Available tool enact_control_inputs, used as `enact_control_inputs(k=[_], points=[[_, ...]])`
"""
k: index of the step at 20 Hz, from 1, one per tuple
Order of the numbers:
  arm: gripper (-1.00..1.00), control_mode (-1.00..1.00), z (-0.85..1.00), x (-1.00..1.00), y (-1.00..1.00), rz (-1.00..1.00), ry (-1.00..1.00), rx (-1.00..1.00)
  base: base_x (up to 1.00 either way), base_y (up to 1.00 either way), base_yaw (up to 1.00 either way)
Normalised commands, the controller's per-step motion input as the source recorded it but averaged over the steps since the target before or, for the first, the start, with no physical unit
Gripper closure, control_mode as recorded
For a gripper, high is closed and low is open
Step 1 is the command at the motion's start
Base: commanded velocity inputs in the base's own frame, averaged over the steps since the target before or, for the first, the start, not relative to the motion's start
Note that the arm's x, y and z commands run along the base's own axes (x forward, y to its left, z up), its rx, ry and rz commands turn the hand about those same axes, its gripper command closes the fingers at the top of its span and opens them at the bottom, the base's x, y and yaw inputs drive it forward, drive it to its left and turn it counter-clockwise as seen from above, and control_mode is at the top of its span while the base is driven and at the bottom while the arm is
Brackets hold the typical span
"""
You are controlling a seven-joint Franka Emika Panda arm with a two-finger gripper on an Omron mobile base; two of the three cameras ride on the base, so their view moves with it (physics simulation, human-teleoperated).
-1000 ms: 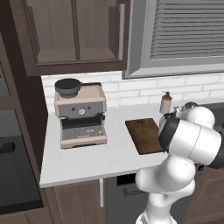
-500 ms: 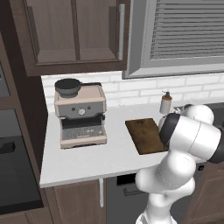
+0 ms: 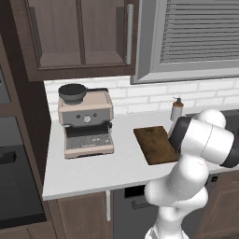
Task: Pick up the sponge from the counter and clean the cutting board by briefly scrubbing or pressing down on the cutting board. Once finished, release the sponge.
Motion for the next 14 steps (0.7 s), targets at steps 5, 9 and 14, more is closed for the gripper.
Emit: enact_control_inputs(k=[5, 9, 14], points=[[-1.00, -1.00, -0.06, 0.01, 0.00, 0.00, 0.00, 0.00, 0.00, 0.00, 0.00], [-1.00, -1.00, 0.05, -0.09, -0.01, 0.00, 0.00, 0.00, 0.00, 0.00, 0.00], [-1.00, -1.00, 0.51, -0.24, 0.00, 0.00, -0.03, 0.01, 0.00, 0.00, 0.00]])
